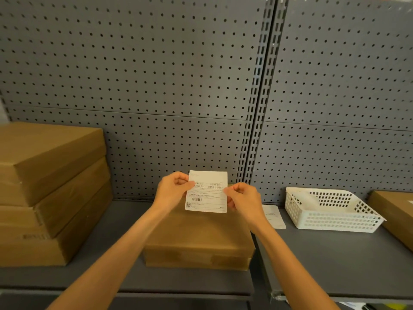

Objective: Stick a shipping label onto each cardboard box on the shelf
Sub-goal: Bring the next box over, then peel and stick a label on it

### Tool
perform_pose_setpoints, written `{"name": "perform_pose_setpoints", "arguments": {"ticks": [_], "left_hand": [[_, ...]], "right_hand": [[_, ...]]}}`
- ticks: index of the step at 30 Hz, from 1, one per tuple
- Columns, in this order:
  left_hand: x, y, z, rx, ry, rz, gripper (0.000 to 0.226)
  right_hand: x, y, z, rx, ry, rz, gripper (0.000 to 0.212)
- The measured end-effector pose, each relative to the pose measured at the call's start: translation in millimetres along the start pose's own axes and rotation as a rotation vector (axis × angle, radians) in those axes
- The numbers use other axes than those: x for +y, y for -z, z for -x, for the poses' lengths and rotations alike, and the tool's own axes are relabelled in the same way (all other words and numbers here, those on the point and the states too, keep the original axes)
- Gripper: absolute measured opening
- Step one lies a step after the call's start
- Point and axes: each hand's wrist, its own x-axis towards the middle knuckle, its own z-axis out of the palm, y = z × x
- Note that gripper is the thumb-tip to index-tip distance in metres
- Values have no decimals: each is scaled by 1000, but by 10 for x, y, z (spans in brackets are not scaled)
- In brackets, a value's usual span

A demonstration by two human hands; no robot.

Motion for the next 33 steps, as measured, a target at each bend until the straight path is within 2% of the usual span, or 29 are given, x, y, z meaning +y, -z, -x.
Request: {"name": "perform_pose_setpoints", "arguments": {"ticks": [8,19,28,33], "left_hand": [[-271,5,-135,29,2,-183,7],[-505,-75,-198,-5,12,-230,12],[-446,-28,-130,-152,-11,-254,37],[-471,-15,-102,-178,-27,-307,46]], "right_hand": [[134,-195,-159,-42,-84,140,18],[278,-266,-274,-17,-110,293,25],[309,-276,-276,-35,-109,338,24],[334,-278,-284,-38,-100,355,23]]}}
